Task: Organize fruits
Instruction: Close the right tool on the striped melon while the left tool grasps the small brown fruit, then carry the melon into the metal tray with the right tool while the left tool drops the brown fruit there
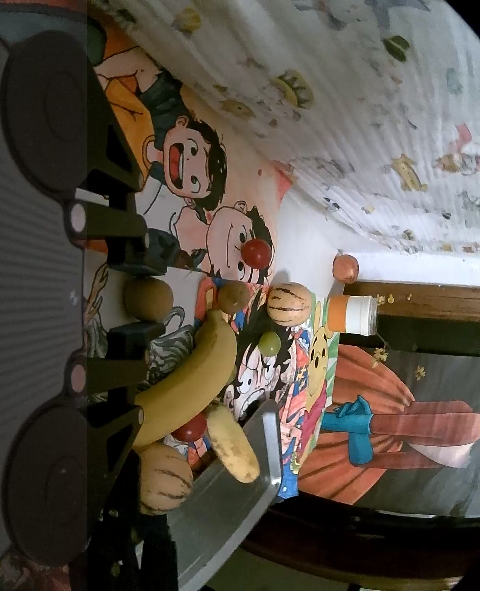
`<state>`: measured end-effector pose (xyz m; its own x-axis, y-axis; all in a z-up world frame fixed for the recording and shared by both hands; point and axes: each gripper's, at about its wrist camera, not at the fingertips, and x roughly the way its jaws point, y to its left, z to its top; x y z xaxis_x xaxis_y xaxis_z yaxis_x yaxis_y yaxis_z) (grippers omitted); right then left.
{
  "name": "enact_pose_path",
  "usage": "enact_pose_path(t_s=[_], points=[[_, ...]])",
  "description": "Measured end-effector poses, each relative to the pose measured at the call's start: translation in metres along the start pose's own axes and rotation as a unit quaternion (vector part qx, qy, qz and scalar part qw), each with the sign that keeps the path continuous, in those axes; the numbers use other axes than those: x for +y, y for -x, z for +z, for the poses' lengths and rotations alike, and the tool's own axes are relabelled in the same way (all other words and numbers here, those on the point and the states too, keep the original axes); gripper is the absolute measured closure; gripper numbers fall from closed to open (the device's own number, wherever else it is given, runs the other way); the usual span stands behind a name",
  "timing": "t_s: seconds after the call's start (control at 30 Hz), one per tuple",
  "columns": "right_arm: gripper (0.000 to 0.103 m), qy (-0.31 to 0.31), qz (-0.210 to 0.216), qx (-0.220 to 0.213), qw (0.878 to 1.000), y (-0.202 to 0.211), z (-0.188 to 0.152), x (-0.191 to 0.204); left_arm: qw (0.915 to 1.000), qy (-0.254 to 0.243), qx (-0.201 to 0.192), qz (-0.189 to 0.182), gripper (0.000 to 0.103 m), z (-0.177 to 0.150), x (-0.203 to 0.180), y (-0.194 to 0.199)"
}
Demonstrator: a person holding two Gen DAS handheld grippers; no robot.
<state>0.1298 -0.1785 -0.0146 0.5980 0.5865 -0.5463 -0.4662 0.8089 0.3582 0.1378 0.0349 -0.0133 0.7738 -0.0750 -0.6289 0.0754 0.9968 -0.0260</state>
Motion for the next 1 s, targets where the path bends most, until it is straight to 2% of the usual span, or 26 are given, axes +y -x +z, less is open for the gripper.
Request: enact_pose_path(t_s=[0.27,0.5,0.77,1.0], points=[[0.050,-0.016,0.008,-0.006,1.000,0.008,-0.005,-0.003,0.9996,0.026,0.014,0.002,0.074,0.003,0.000,0.006],[0.050,-0.022,0.013,-0.023,0.999,0.034,-0.013,-0.001,0.9977,0.063,0.021,0.013,0.074,-0.006,-0.011,0.022],[0.050,-0.038,0.001,-0.061,0.997,0.077,-0.018,-0.014,0.9944,0.105,-0.003,-0.011,0.074,-0.007,-0.028,0.050],[0.049,-0.017,-0.039,-0.091,0.995,0.113,-0.004,-0.040,0.9961,0.078,-0.017,-0.038,0.074,0.018,-0.056,0.059]])
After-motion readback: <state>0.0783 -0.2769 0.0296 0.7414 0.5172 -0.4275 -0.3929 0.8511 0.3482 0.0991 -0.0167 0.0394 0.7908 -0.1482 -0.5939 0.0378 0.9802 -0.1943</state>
